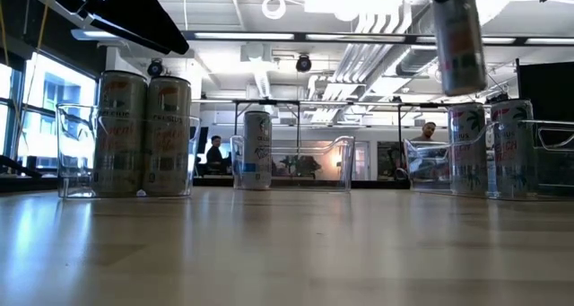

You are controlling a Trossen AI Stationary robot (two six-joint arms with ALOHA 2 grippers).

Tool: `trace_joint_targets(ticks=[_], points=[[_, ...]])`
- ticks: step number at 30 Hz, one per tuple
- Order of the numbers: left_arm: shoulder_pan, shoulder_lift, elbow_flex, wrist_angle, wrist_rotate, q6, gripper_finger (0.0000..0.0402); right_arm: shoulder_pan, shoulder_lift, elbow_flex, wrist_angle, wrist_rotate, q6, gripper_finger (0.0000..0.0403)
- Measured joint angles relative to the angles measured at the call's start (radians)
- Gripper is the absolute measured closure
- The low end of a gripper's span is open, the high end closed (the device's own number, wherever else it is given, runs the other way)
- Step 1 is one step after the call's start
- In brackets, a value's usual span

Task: Sort soda cans
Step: Put the white/pink soda can into the right transparent bin

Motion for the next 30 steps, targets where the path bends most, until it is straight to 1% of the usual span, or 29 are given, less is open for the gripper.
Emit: trace_joint_targets(ticks=[2, 3, 5, 8, 15, 22, 30], points=[[0.000, 0.000, 0.000, 0.000, 0.000, 0.000, 0.0102, 0.008, -0.007, -0.001, -0.110, -0.001, 0.105, 0.0162], [0.000, 0.000, 0.000, 0.000, 0.000, 0.000, 0.0102, 0.008, -0.010, -0.007, -0.116, -0.003, 0.119, 0.0162], [0.000, 0.000, 0.000, 0.000, -0.002, 0.000, 0.0102, 0.008, -0.031, -0.034, -0.081, -0.020, 0.101, 0.0162], [0.000, 0.000, 0.000, 0.000, -0.004, -0.005, 0.0102, -0.001, -0.045, -0.076, -0.101, -0.051, 0.130, 0.0162], [0.000, 0.000, 0.000, 0.001, 0.000, -0.008, 0.0102, -0.039, -0.141, -0.236, -0.102, -0.108, 0.188, 0.0162], [0.000, 0.000, 0.000, 0.001, 0.001, -0.016, 0.0102, -0.094, -0.235, -0.376, -0.103, -0.137, 0.233, 0.0162], [0.003, 0.000, 0.000, 0.002, 0.000, -0.017, 0.0102, -0.099, -0.237, -0.492, -0.103, -0.225, 0.305, 0.0162]])
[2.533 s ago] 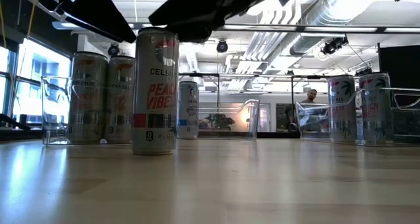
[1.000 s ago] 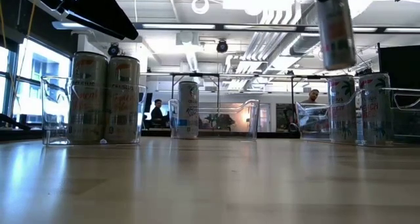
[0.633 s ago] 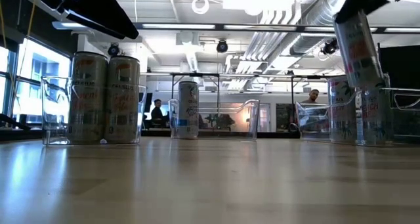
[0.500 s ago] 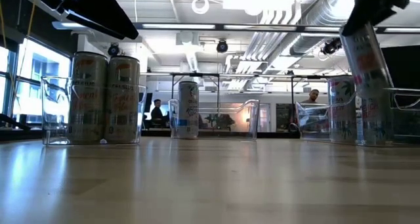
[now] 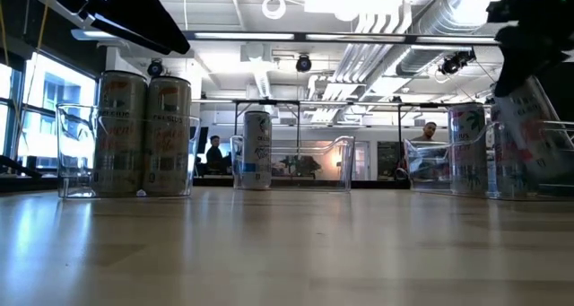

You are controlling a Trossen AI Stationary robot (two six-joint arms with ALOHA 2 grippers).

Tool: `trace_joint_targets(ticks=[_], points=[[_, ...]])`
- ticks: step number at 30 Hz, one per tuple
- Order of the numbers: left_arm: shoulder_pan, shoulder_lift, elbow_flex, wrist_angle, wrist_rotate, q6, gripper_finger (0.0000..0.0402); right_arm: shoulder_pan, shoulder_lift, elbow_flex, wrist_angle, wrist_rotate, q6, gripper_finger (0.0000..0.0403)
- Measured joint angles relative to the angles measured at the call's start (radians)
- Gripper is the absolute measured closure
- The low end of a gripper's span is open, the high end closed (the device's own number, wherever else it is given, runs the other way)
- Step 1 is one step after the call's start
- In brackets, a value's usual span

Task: Sort soda cans
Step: Put the white/pink soda can into the right transparent bin

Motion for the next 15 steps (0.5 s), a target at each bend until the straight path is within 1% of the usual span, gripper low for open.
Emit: trace_joint_targets(ticks=[7, 10, 15], points=[[0.000, 0.000, 0.000, 0.000, -0.001, 0.000, 0.0102, 0.001, 0.000, -0.067, 0.041, -0.019, 0.008, 0.0162], [0.000, 0.000, 0.000, 0.001, -0.003, 0.000, 0.0102, 0.000, 0.001, -0.075, 0.062, -0.043, 0.009, 0.0162], [0.000, 0.000, 0.000, 0.002, -0.003, 0.000, 0.0102, 0.000, 0.001, -0.075, 0.075, -0.031, 0.029, 0.0162]])
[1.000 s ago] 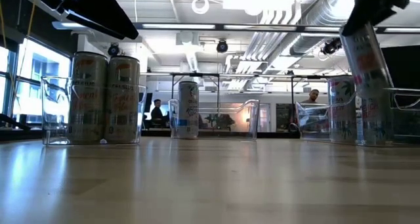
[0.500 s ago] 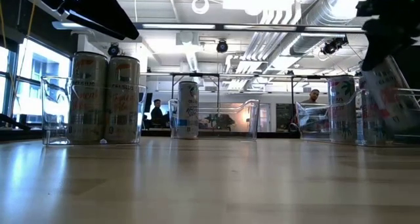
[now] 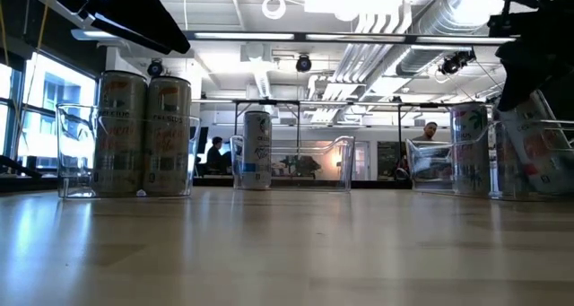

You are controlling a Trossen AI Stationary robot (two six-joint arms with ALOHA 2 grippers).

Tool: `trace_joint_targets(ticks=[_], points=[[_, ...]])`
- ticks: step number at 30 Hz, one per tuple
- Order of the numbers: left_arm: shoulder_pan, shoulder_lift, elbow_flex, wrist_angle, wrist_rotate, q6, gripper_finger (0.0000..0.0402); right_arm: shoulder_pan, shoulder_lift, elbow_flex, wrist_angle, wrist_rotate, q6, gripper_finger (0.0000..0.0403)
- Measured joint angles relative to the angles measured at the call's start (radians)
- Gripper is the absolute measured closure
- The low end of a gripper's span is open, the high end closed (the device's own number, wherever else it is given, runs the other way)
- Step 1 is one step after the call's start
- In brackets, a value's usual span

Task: Sort soda cans
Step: Put the white/pink soda can into the right transparent bin

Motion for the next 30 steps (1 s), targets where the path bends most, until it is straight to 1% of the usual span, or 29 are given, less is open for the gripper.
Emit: trace_joint_targets(ticks=[9, 16, 23, 27, 30], points=[[0.000, 0.000, 0.000, 0.001, -0.001, -0.008, 0.0102, 0.015, 0.000, 0.001, 0.016, 0.041, 0.117, 0.0162], [0.000, 0.000, 0.000, 0.001, -0.001, -0.010, 0.0102, 0.085, 0.000, 0.001, 0.015, 0.049, 0.113, 0.0162], [0.000, 0.000, 0.000, 0.006, -0.002, -0.010, 0.0102, 0.116, 0.000, 0.002, 0.028, 0.046, 0.085, 0.0161], [0.000, 0.000, 0.000, 0.006, -0.002, -0.010, 0.0102, 0.120, 0.000, 0.002, 0.047, 0.036, 0.062, 0.0144], [0.000, 0.000, 0.000, 0.006, -0.002, -0.010, 0.0102, 0.120, 0.000, 0.002, 0.048, 0.033, 0.061, 0.0141]])
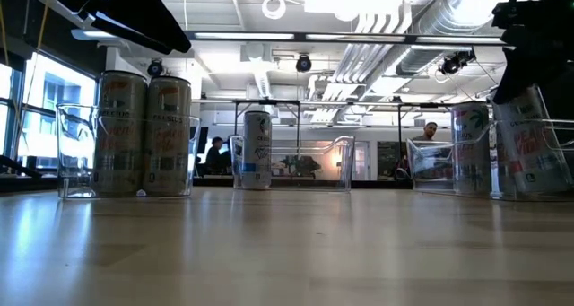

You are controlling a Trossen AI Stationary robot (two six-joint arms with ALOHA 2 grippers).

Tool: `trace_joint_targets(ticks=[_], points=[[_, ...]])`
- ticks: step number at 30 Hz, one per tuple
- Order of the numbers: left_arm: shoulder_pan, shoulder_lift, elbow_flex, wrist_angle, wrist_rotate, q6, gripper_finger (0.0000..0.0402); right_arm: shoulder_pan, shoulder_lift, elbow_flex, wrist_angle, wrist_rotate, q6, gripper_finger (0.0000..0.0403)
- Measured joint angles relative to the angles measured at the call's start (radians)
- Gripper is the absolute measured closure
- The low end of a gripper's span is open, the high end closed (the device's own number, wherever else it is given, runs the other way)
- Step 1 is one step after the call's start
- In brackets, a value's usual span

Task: Sort soda cans
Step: Put the white/pink soda can into the right transparent bin

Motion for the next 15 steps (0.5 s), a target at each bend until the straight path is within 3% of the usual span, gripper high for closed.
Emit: trace_joint_targets(ticks=[15], points=[[0.000, 0.000, 0.000, 0.007, 0.000, 0.001, 0.0102, 0.000, 0.000, 0.000, 0.008, -0.052, -0.099, 0.0136]])
